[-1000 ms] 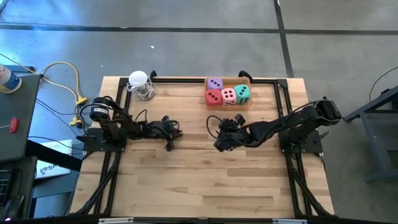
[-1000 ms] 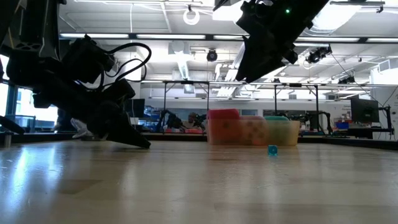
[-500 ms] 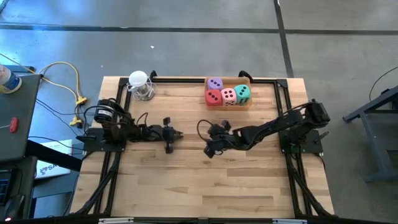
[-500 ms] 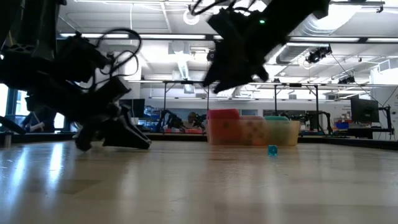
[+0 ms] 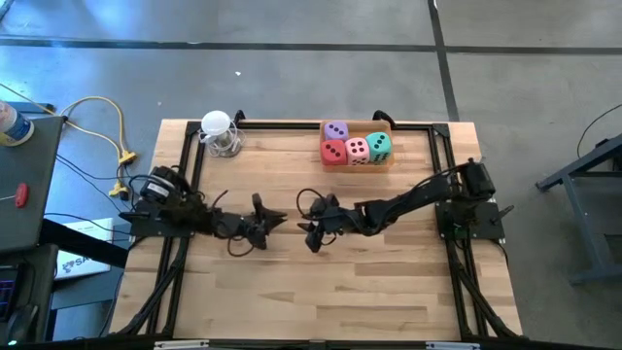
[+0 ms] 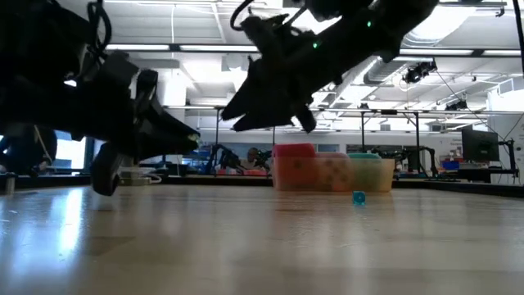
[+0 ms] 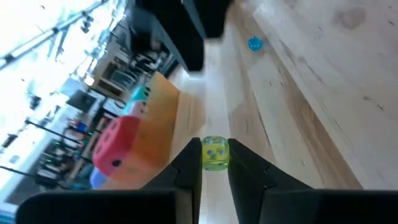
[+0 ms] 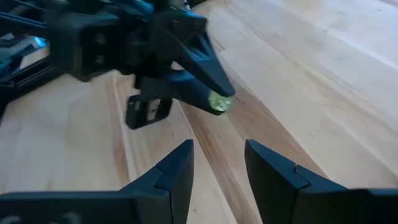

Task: Pick & Place Dice
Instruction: Put the small green die into the orange bin

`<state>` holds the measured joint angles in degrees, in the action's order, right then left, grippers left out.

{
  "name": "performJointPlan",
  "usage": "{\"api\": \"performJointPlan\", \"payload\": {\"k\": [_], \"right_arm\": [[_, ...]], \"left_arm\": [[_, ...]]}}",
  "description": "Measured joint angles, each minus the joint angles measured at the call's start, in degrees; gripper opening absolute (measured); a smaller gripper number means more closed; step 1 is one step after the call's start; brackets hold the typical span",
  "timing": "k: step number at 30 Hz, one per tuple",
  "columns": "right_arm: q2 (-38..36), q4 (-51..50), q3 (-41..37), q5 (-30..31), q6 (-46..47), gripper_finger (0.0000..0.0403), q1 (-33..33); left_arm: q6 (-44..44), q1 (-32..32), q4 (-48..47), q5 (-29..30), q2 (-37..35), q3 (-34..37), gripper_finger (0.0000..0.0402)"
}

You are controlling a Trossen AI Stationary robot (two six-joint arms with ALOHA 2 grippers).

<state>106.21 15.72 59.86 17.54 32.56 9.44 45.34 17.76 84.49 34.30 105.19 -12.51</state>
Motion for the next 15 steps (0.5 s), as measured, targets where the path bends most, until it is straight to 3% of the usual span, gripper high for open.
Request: {"api": "performJointPlan", "payload": {"k": [7, 15], "right_arm": [[2.9, 6.1, 0.0, -6.4, -1.1, 0.0146, -1.9], [2.9, 6.4, 0.0, -7.1, -0.9, 0.0193, -3.0]], "left_arm": [[0.9, 0.4, 0.6, 1.4, 0.0, -0.6, 0.0051], [0.7, 0.0, 0.7, 1.4, -0.1, -1.5, 0.0051]]}}
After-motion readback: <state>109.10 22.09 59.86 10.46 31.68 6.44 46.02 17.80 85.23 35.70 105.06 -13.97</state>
